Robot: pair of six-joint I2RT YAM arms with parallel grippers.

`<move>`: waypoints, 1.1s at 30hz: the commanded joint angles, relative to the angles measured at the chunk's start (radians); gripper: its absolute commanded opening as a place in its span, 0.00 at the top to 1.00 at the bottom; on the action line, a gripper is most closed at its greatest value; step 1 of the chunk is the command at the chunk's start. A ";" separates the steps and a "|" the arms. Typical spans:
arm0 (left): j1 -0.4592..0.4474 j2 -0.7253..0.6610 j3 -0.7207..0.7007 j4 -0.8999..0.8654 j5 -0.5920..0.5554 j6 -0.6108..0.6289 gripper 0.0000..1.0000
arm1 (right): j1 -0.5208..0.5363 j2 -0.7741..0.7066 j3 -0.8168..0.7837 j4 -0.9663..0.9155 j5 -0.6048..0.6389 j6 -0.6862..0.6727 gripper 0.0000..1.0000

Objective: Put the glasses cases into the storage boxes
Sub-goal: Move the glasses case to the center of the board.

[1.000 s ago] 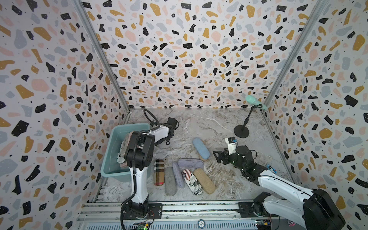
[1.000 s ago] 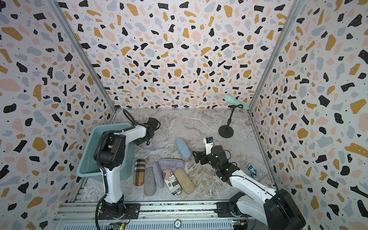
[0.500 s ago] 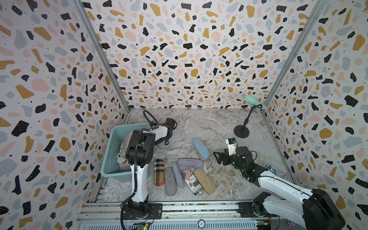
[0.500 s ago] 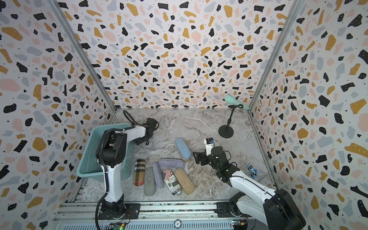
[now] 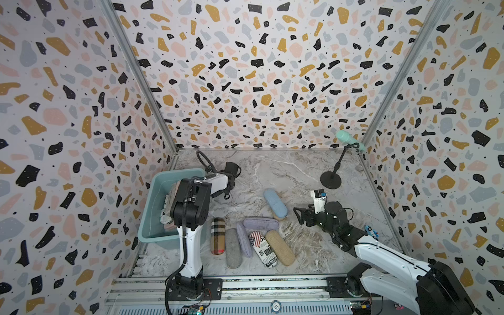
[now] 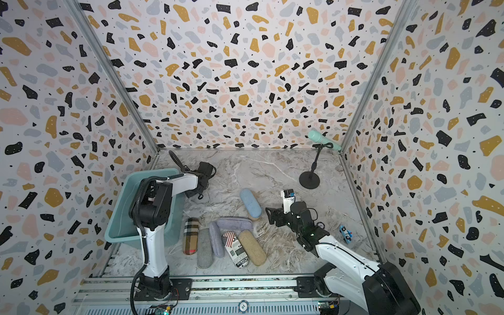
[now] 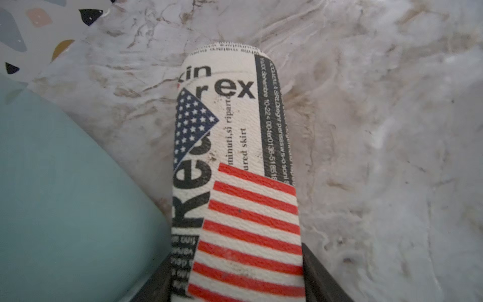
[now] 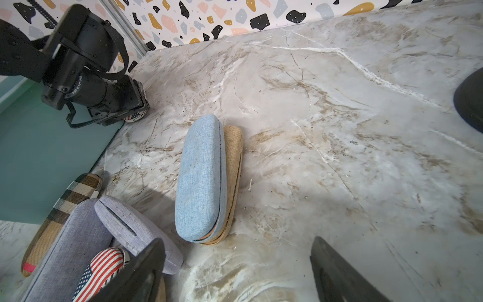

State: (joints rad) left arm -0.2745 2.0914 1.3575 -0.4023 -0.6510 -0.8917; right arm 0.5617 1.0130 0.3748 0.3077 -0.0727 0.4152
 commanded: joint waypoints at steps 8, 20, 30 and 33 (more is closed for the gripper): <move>-0.219 -0.134 -0.150 0.050 0.154 0.127 0.39 | -0.003 -0.036 -0.010 0.016 0.030 0.014 0.11; -0.246 -0.373 -0.409 0.041 0.292 0.308 0.21 | 0.000 0.044 0.095 -0.001 -0.064 0.027 0.11; -0.241 -0.384 -0.304 -0.016 0.242 0.407 0.01 | 0.010 0.076 0.076 0.096 0.050 0.039 0.10; -0.215 -0.338 -0.275 -0.025 0.259 0.428 0.00 | 0.010 0.051 -0.039 0.202 0.105 0.056 0.10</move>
State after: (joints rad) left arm -0.5125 1.7130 1.0542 -0.3958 -0.3840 -0.5140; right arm 0.5678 1.0912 0.4240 0.4225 -0.0475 0.4503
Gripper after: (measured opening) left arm 0.995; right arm 0.897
